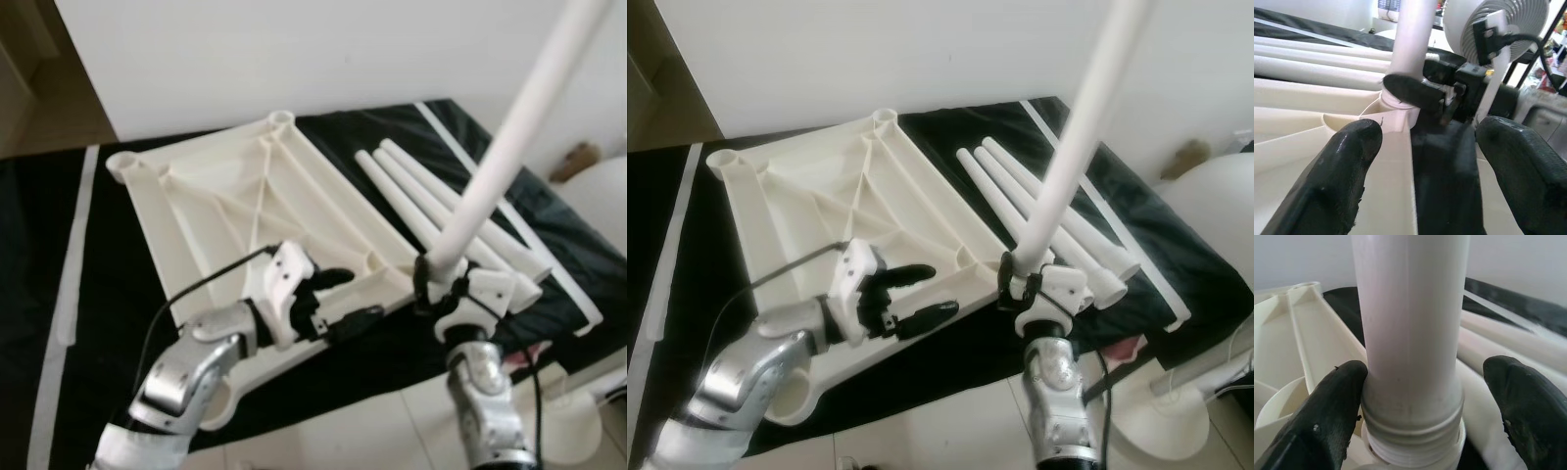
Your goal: Building children table
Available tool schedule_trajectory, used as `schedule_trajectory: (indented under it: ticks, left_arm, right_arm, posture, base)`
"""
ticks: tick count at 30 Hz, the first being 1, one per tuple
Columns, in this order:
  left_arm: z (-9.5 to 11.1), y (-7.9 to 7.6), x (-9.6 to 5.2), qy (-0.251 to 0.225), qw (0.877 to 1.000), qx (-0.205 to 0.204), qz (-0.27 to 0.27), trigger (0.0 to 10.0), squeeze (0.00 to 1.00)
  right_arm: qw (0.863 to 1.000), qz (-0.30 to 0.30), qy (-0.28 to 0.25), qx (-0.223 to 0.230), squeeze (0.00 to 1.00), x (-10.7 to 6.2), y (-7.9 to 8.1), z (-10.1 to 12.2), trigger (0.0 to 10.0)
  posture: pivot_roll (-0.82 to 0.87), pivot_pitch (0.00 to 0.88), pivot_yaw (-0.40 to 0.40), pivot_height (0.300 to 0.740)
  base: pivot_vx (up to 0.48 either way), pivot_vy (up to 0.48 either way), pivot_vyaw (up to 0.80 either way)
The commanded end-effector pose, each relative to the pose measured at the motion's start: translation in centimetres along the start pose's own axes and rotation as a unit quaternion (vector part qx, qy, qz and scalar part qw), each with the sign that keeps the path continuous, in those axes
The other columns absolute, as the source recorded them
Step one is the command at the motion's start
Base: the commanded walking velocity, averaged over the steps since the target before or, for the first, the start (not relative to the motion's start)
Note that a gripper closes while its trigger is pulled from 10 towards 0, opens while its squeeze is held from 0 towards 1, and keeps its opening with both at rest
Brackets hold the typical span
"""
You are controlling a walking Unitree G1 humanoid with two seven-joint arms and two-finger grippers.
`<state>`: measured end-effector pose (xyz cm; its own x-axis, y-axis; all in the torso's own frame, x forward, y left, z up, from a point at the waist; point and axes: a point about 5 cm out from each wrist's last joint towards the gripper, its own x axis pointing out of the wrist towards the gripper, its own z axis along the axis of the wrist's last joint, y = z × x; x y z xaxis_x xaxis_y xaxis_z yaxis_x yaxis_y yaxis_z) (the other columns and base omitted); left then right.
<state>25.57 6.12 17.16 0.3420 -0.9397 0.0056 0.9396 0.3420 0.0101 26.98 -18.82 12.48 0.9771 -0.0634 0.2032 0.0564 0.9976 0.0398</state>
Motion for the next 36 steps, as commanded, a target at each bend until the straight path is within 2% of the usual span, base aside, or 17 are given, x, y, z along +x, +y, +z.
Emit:
schedule_trajectory:
  ticks: [1,2,8,11,22,26,29,32,36]
  left_arm:
    - [-0.2,0.0,0.2,0.007,1.0,0.009,0.0,10.0,0.0]
    - [-0.2,0.0,0.3,0.006,1.0,0.01,0.001,10.0,0.0]
    - [-0.2,0.0,0.4,0.006,1.0,0.01,-0.001,10.0,0.0]
    - [-0.4,0.0,0.8,0.016,1.0,0.017,0.002,10.0,0.0]
    - [-1.0,0.7,1.7,0.047,0.997,0.029,0.047,10.0,0.0]
    - [-1.2,1.1,2.0,0.057,0.995,0.037,0.071,10.0,0.0]
    - [-1.4,1.6,2.4,0.07,0.99,0.067,0.101,10.0,0.0]
    - [-1.4,1.7,2.4,0.071,0.989,0.073,0.104,10.0,0.0]
    - [-1.2,1.6,2.7,0.065,0.99,0.071,0.1,10.0,0.0]
  right_arm:
    - [1.0,-0.002,-0.002,0.003,1.0,0.0,-0.8,0.3,10.0]
    - [1.0,0.011,-0.003,0.0,0.0,0.0,-0.9,0.4,10.0]
    - [0.999,0.042,-0.004,-0.011,0.0,0.0,-1.0,0.6,10.0]
    - [0.993,0.117,0.0,-0.023,0.0,0.4,-1.4,1.1,10.0]
    - [0.975,0.214,0.021,-0.059,0.0,2.1,-2.2,1.4,10.0]
    - [0.969,0.235,0.033,-0.066,0.0,2.7,-2.4,1.2,10.0]
    - [0.963,0.254,0.048,-0.071,0.0,3.7,-2.8,0.9,10.0]
    - [0.963,0.254,0.049,-0.071,0.0,4.0,-2.9,0.9,10.0]
    - [0.963,0.253,0.052,-0.08,0.0,5.4,-3.4,0.9,10.0]
  posture:
    - [-0.07,0.056,0.031,0.74]
    - [-0.08,0.049,0.035,0.74]
    - [-0.09,0.045,0.039,0.74]
    - [-0.09,0.04,0.042,0.74]
    - [-0.09,0.028,0.051,0.74]
    - [-0.08,0.031,0.052,0.74]
    - [-0.08,0.033,0.056,0.74]
    - [-0.08,0.034,0.057,0.74]
    - [-0.07,0.038,0.062,0.74]
  base:
    - [0.0,0.0,0.0]
    - [0.0,0.0,0.0]
    - [0.0,0.0,0.0]
    - [0.0,0.0,0.0]
    - [0.0,0.0,0.0]
    - [0.0,0.0,0.0]
    - [0.0,0.0,0.0]
    - [0.0,0.0,0.0]
    - [0.0,0.0,0.0]
